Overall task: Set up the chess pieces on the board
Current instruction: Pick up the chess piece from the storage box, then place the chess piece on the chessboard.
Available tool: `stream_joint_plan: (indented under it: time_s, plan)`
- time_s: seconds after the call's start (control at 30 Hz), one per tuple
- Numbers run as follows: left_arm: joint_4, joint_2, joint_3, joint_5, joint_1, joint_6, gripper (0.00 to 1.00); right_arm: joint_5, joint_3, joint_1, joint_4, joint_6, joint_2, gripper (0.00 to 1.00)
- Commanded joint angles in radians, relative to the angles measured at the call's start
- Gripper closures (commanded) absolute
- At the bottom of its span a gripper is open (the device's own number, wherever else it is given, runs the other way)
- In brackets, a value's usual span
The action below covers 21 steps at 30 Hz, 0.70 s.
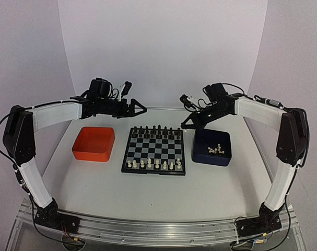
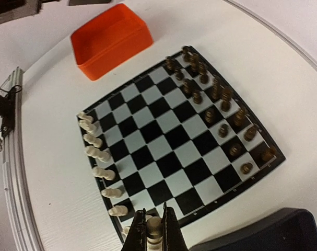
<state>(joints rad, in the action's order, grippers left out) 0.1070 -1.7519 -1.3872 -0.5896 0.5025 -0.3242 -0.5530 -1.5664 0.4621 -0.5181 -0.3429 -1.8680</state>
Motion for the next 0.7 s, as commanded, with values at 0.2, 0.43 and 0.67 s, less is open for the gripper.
stream_joint_plan:
  time_s: [0.2,0.43,0.67]
  plan:
    - [0.074,0.007,-0.093,-0.163,0.052,0.013,0.02,-0.129,0.03,0.131,0.07,-0.189,0.078,0.99]
    - [0.08,-0.001,-0.09,-0.206,0.087,-0.003,0.03,-0.062,0.016,0.158,0.179,-0.087,0.064,0.99]
    - [0.009,0.047,-0.009,-0.223,0.106,-0.005,0.1,-0.03,0.079,0.158,0.389,0.13,0.083,1.0]
